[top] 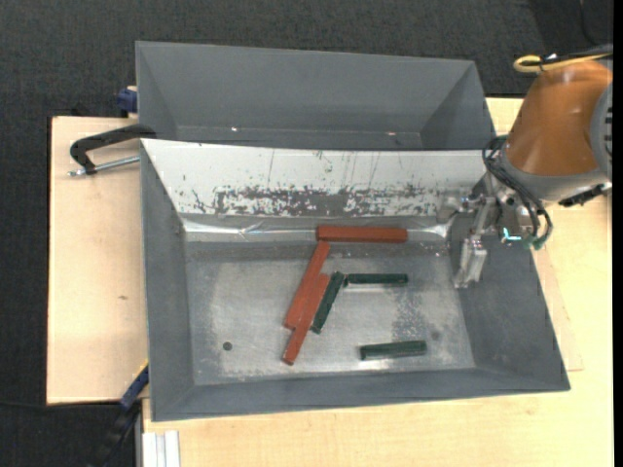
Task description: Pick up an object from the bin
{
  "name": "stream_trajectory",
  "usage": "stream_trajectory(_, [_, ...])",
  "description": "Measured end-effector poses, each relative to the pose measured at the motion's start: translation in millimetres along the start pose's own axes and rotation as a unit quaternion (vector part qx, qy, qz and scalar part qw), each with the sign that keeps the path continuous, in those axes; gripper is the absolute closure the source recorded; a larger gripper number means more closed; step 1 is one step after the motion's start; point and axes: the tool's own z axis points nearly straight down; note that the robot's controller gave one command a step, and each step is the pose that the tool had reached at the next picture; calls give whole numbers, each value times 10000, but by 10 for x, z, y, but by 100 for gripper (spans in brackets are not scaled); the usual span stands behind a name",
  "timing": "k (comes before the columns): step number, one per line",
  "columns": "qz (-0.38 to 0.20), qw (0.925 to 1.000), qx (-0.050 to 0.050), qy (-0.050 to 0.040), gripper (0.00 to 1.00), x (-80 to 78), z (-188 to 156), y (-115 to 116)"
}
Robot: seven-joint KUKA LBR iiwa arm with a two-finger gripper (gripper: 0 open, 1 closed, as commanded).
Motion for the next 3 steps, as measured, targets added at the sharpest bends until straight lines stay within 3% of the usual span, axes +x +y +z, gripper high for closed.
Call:
stream_trajectory(1, [-11,10000,8,-39,0,-22,-43,4])
stream_trajectory(2, [-277,9996,1,-34,0,15,639,841])
stream_trajectory(3, [-403,9992,10,-53,0,-17,-31,920])
